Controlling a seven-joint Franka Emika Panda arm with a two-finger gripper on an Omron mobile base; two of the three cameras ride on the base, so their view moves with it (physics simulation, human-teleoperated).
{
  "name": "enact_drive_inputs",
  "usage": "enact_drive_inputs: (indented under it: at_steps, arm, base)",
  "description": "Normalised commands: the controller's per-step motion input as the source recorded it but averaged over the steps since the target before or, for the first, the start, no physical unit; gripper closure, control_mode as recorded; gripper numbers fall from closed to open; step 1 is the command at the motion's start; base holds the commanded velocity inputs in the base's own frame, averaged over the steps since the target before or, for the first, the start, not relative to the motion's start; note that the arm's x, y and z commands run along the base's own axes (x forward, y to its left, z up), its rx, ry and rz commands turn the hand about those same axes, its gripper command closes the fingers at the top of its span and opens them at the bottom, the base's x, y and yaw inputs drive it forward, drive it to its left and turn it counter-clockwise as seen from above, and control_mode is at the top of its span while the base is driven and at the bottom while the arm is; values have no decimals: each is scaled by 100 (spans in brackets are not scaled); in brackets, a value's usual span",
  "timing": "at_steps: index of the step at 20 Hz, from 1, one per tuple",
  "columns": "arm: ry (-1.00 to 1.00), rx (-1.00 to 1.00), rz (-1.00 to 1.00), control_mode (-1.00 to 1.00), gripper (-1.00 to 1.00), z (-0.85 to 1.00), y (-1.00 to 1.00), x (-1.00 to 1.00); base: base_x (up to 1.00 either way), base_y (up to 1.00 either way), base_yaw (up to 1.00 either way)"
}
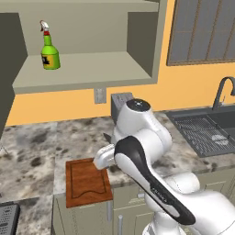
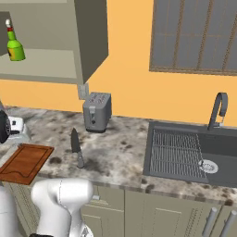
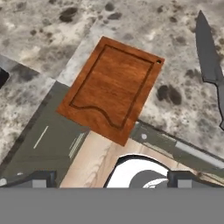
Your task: Move the cutting board and knife to the sink. Then move spray from the cabinet to the counter.
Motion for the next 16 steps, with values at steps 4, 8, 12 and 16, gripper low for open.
enact_drive_inputs:
  at_steps: [4, 8, 12, 16]
  arm:
    - [-11, -14, 35, -100, -100, 29, 0, -100]
    - [-11, -21, 30, -100, -100, 17, -4, -89]
    - [-9, -21, 29, -100, -100, 4, -8, -58]
    - [-10, -16, 31, -100, -100, 0, -5, -24]
  base:
    - [0, 0, 0]
    - [0, 0, 0]
    - [0, 0, 0]
    - [0, 0, 0]
